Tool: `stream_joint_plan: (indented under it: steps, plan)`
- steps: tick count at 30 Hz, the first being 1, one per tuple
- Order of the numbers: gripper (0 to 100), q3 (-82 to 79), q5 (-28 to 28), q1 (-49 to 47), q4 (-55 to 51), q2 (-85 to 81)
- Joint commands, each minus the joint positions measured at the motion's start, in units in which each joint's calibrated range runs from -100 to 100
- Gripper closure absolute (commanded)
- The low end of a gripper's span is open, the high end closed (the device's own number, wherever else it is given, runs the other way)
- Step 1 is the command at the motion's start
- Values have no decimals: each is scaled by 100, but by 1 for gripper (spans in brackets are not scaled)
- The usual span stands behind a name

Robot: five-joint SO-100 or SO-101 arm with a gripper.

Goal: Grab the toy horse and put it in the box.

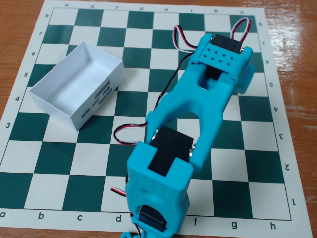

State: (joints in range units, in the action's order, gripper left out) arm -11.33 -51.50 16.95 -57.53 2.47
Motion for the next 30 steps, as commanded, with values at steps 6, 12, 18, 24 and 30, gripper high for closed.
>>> stream_joint_plan:
  steps: [6,12,18,24,30]
  plan:
    - [77,819,-172,98,105,789]
    - [78,1293,-425,248,496,1116]
    - [78,1547,-738,390,936,1505]
    - [78,1575,-797,326,1260,1789]
    - [78,1593,-777,169,1384,1957]
